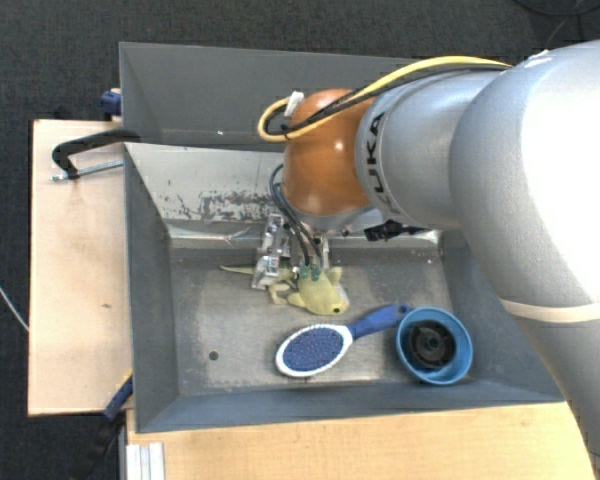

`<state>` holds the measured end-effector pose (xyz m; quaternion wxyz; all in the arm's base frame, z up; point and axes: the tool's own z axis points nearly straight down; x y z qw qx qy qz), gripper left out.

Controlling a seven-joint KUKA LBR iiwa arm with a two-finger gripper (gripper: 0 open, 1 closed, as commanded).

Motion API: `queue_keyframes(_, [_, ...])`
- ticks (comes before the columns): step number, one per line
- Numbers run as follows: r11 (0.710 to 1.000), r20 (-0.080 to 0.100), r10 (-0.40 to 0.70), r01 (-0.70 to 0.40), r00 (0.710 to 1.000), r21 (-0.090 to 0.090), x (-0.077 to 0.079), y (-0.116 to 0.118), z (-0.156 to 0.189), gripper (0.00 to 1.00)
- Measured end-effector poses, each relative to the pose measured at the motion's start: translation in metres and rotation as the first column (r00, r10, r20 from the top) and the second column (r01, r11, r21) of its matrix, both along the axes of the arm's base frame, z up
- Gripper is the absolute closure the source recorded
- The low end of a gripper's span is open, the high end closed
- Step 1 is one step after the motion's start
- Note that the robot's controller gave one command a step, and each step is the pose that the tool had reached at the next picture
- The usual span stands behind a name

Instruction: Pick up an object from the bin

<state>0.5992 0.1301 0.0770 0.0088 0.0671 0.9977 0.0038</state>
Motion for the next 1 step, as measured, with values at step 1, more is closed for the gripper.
queue_keyframes(1, [0.999,-0.004,-0.034,0.034,0.999,-0.002,0.0014,-0.0161,0.1617,1.00])
